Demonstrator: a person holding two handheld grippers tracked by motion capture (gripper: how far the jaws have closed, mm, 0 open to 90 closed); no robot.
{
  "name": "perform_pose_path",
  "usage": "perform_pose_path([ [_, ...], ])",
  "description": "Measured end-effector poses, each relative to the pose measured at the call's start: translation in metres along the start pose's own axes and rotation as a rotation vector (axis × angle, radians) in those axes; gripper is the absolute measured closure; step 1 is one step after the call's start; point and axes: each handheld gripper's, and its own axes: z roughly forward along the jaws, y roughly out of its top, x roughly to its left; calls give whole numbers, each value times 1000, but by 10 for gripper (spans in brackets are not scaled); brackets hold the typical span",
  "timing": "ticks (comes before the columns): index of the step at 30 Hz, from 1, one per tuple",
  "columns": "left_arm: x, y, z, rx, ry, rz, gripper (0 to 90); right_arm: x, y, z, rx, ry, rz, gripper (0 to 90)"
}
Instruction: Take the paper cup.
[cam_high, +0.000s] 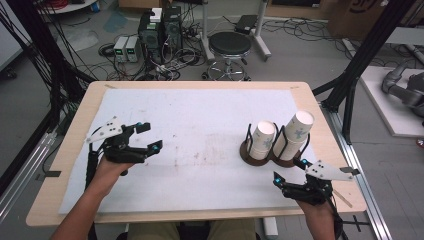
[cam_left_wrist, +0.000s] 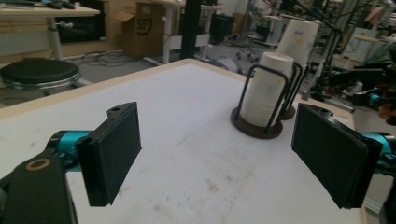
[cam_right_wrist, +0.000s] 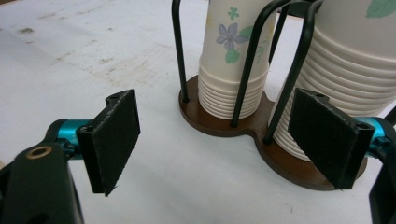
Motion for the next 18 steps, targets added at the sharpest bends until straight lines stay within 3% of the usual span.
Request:
perform_pose_path([
  [4, -3, 13, 18, 25, -34, 30, 157, 0, 0, 0, 4, 1, 3, 171],
  [7, -7, 27, 43, 55, -78, 58, 159, -1, -1, 0, 3, 3, 2, 171],
  [18, -17, 47, 92, 97, -163, 90, 159, -2, -2, -2, 10, 6, 9, 171],
])
